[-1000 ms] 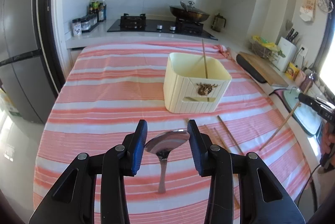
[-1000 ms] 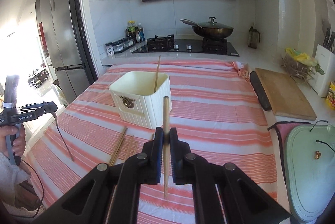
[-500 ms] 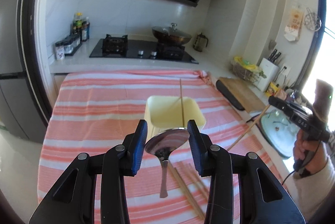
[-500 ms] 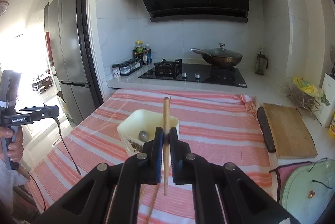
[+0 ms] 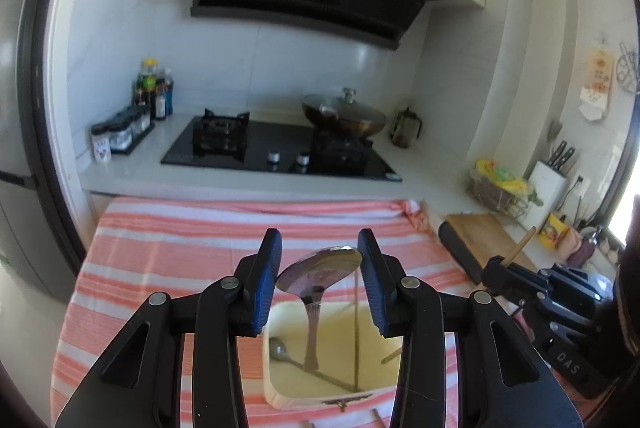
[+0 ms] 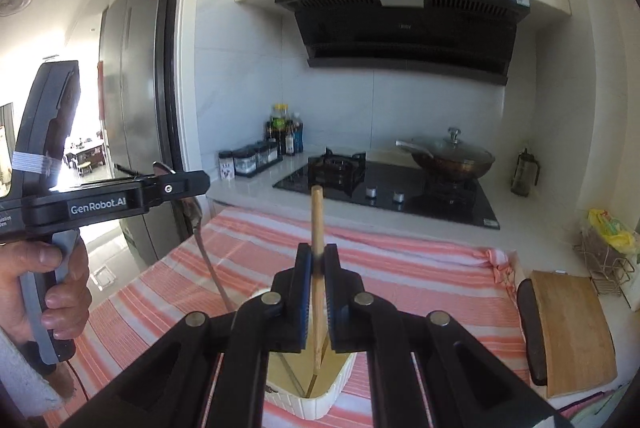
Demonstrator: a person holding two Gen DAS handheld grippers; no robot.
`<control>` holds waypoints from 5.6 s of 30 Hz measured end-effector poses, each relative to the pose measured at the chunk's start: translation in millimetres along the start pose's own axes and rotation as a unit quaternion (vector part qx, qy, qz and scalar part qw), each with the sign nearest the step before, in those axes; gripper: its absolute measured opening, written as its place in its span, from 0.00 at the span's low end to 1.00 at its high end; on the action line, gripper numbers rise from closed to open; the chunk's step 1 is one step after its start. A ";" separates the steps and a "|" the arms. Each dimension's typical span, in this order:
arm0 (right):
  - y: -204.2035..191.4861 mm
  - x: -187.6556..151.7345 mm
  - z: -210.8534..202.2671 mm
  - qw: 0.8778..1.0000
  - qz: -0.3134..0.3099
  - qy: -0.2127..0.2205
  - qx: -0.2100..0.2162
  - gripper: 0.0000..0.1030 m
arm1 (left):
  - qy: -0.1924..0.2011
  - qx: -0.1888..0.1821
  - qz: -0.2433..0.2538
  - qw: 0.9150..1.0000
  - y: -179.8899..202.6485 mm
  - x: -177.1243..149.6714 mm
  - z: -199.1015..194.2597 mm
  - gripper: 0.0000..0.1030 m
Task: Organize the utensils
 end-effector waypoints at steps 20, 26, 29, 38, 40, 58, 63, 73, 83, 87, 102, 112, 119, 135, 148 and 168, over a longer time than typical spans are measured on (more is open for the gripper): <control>44.1 -49.3 107.2 0.986 0.096 -0.134 0.015 0.42 | -0.130 0.017 0.001 0.991 -8.3 -61.1 124.5 0.47; 40.0 -98.8 48.1 0.988 0.052 -0.142 0.006 0.46 | -0.133 0.027 0.007 0.991 -30.4 -100.7 49.1 0.63; 41.9 -160.6 18.4 0.985 0.053 -0.166 -0.012 0.47 | -0.145 0.031 -0.004 0.989 -46.3 -153.5 6.5 0.71; 37.7 -307.3 -10.2 0.972 0.027 -0.230 -0.038 0.47 | -0.188 0.093 -0.011 0.978 -63.3 -296.2 -34.4 0.73; 41.7 -306.7 -7.8 0.974 0.027 -0.224 -0.039 0.53 | -0.187 0.109 0.000 0.976 -60.4 -302.0 -27.1 0.73; 41.2 -310.0 5.2 0.970 0.021 -0.243 -0.020 0.96 | -0.186 0.128 -0.008 0.974 -67.5 -315.1 -10.1 0.77; 41.2 -309.8 5.5 0.970 0.021 -0.243 -0.020 0.96 | -0.187 0.133 -0.007 0.973 -67.6 -314.3 -7.9 0.78; 41.2 -310.0 5.4 0.970 0.021 -0.243 -0.020 0.96 | -0.190 0.141 -0.003 0.972 -67.6 -314.2 -5.7 0.79; 41.2 -310.2 5.5 0.970 0.021 -0.243 -0.020 0.96 | -0.190 0.142 -0.003 0.972 -68.4 -313.8 -5.9 0.79; 41.1 -310.2 5.5 0.970 0.021 -0.243 -0.020 0.96 | -0.191 0.142 -0.002 0.971 -68.0 -314.0 -5.7 0.79; 41.3 -310.3 5.5 0.970 0.021 -0.243 -0.020 0.96 | -0.193 0.142 0.002 0.971 -68.0 -315.0 -5.6 0.81; 41.6 -310.1 5.5 0.970 0.021 -0.243 -0.020 0.96 | -0.198 0.143 0.002 0.970 -69.6 -315.5 -4.8 0.85; 41.5 -310.2 5.5 0.970 0.021 -0.243 -0.020 0.96 | -0.199 0.142 0.000 0.970 -69.9 -315.1 -2.1 0.89; 41.6 -310.5 5.8 0.970 0.021 -0.243 -0.020 0.96 | -0.201 0.138 -0.002 0.970 -70.1 -313.7 1.5 0.93; 41.8 -310.8 5.9 0.970 0.021 -0.242 -0.020 0.96 | -0.202 0.141 0.000 0.969 -68.3 -314.3 1.7 0.94; 41.7 -310.8 6.0 0.970 0.021 -0.242 -0.020 0.96 | -0.204 0.137 0.002 0.969 -68.9 -314.0 3.3 0.96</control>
Point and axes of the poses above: each gripper's, at about its wrist camera, not at the fingertips, and z roughly the way its jaws point, y to its right, x to its top, the point moved 3 cm from there along z, roughly the way its jaws point, and after that the axes turned 1 degree about -y, right-handed, at the moved point
